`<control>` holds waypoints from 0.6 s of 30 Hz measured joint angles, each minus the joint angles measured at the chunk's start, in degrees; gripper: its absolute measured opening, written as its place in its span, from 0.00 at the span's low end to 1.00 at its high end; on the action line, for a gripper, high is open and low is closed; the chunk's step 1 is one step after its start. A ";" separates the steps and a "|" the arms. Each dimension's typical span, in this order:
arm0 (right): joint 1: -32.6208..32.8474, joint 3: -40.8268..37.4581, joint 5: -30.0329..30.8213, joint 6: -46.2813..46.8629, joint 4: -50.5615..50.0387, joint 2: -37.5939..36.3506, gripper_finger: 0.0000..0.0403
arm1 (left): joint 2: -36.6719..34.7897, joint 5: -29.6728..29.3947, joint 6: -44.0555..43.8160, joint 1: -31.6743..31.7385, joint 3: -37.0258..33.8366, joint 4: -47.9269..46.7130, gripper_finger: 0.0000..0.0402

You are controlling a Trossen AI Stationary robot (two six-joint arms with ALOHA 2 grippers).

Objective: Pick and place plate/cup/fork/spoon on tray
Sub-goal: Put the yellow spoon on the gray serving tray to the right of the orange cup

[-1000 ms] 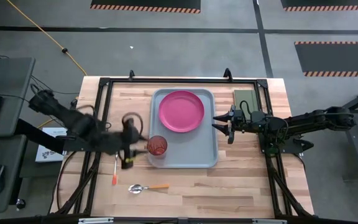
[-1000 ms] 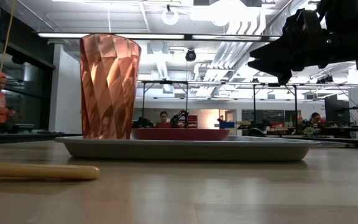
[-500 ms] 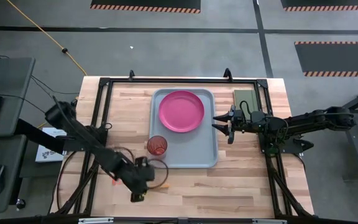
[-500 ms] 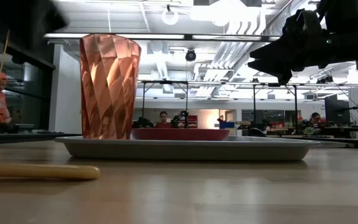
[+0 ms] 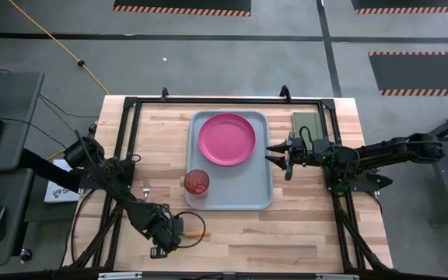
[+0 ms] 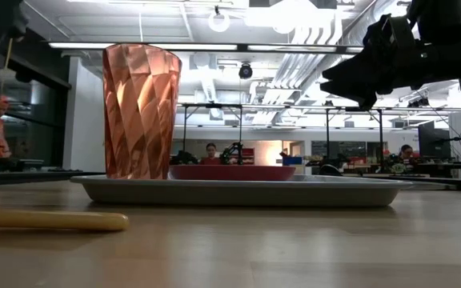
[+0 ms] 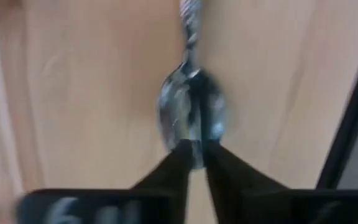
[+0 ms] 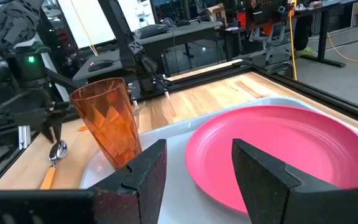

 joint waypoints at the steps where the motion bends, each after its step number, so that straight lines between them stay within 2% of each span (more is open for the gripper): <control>1: 0.00 0.00 0.00 0.00 -0.16 0.00 0.43 | 0.00 -0.04 -0.64 0.00 0.00 -0.95 0.04; 3: 0.00 0.00 0.00 0.00 -0.47 0.00 0.43 | -0.07 -0.74 -1.99 0.07 0.00 -1.50 0.02; 6: 0.00 0.00 0.00 0.00 -0.76 0.00 0.43 | -0.41 -0.58 -1.47 0.23 0.02 -1.54 0.08; 9: 0.00 0.00 0.00 0.00 -0.83 0.00 0.43 | -0.35 3.93 -0.26 0.24 0.02 -3.86 0.12; 11: 0.00 0.00 0.00 -0.01 -0.98 0.00 0.43 | -0.35 7.22 -1.40 0.17 0.02 -6.65 0.10; 14: 0.00 0.00 0.00 -0.02 -1.20 0.00 0.43 | -0.35 8.32 -3.36 -0.03 0.00 -9.60 0.02; 18: 0.00 0.00 0.00 -0.03 -1.28 0.00 0.43 | 0.16 8.52 -2.77 -0.31 -0.11 -5.33 0.01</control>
